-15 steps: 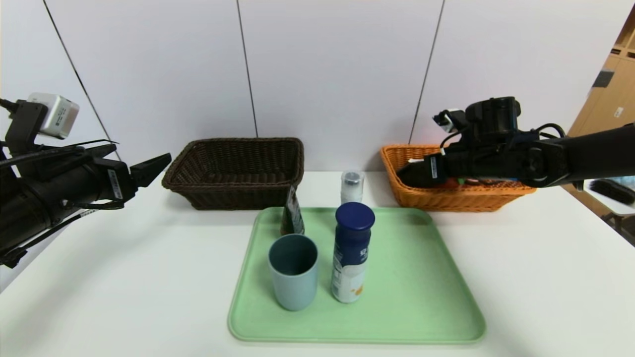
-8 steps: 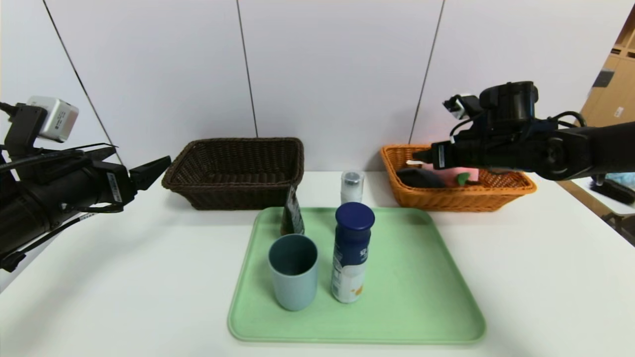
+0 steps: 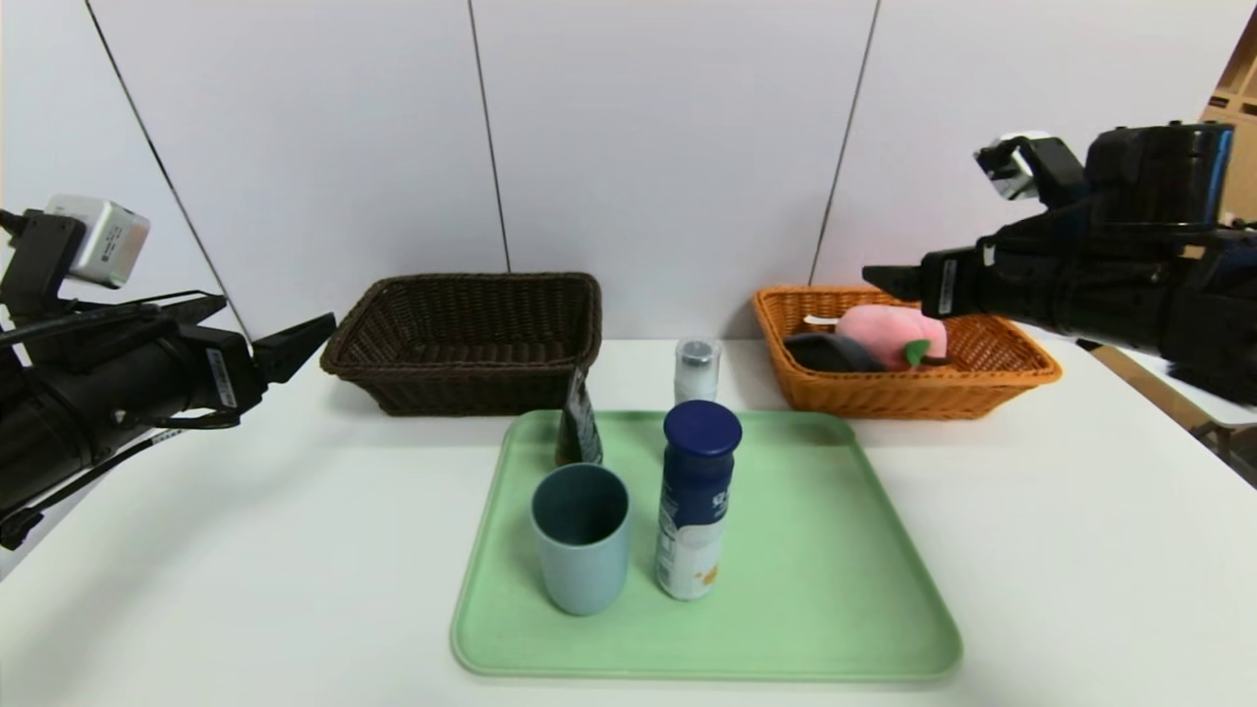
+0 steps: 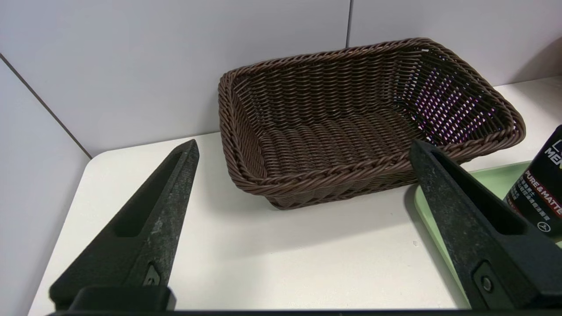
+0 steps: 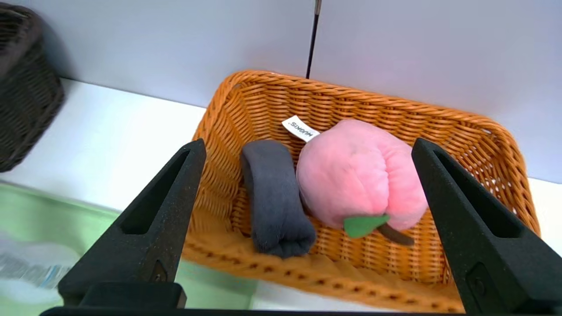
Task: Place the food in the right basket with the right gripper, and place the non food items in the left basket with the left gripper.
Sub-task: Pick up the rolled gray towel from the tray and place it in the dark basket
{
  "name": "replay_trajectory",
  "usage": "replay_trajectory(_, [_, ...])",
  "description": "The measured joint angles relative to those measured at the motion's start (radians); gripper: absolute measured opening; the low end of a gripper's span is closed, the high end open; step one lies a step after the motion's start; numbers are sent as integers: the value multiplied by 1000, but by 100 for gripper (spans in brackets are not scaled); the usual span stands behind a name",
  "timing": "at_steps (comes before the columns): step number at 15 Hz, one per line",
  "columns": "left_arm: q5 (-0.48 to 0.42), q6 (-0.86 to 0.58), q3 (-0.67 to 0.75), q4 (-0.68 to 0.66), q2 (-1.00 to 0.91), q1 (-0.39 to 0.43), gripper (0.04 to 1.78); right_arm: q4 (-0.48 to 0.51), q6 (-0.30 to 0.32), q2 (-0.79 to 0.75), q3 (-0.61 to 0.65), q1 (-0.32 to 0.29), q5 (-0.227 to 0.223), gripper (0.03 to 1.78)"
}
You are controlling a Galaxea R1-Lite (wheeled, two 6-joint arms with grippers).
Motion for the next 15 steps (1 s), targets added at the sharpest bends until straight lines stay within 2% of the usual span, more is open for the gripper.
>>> replay_trajectory(3, [0,-1,9,0,-8,0,169,-158,1,-101,189,34,-1,165])
replay_trajectory(5, [0,1,10,0,-15,0,169,-235,15,-144,248,40,-17,166])
replay_trajectory(8, [0,2,16,1,-30,0,169,-242,28,-172,219,-9,-32,168])
replay_trajectory(11, [0,2,28,1,-44,1,169,-241,28,-186,196,-63,-27,169])
replay_trajectory(15, [0,2,30,1,-53,2,169,-239,29,-190,192,-81,-26,169])
